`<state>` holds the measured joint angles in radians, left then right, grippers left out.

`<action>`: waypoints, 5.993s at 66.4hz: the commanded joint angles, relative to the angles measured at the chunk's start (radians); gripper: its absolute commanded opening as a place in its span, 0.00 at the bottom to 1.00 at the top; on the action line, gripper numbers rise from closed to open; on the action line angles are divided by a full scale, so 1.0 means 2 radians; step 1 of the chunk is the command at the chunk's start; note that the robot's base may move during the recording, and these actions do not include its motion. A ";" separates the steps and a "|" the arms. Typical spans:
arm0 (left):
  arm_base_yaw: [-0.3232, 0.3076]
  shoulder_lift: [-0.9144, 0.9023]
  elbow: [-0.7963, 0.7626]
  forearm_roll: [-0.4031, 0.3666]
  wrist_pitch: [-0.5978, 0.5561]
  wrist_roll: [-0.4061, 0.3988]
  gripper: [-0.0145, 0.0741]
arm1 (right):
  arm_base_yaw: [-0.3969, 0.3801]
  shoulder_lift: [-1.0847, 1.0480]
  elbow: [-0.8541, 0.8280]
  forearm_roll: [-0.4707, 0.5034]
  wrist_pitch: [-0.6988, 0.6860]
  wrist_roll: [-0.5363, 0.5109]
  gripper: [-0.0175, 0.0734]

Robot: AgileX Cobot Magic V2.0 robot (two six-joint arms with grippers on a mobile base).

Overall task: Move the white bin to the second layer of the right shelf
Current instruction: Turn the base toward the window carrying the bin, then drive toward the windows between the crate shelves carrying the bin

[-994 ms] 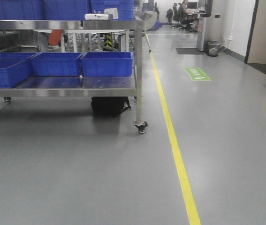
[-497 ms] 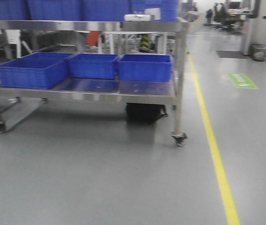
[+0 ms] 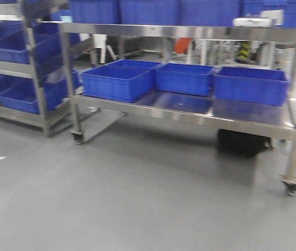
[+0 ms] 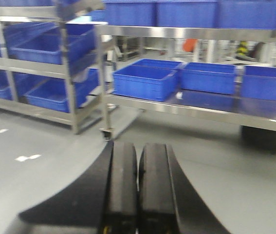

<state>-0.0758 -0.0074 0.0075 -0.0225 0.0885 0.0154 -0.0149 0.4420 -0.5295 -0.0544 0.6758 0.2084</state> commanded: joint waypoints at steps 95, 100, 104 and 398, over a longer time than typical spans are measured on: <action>-0.002 -0.008 0.018 -0.003 -0.039 -0.002 0.26 | -0.002 0.000 -0.016 -0.004 -0.048 0.001 0.31; -0.002 -0.008 0.018 -0.003 -0.039 -0.002 0.26 | -0.002 0.000 -0.016 -0.004 -0.048 0.001 0.31; -0.002 -0.008 0.018 -0.003 -0.039 -0.002 0.26 | -0.002 0.000 -0.016 -0.004 -0.048 0.001 0.31; -0.002 -0.008 0.018 -0.003 -0.039 -0.002 0.26 | -0.002 0.000 -0.016 -0.004 -0.048 0.001 0.31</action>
<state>-0.0758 -0.0074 0.0075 -0.0225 0.0885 0.0154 -0.0149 0.4420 -0.5295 -0.0544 0.6752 0.2084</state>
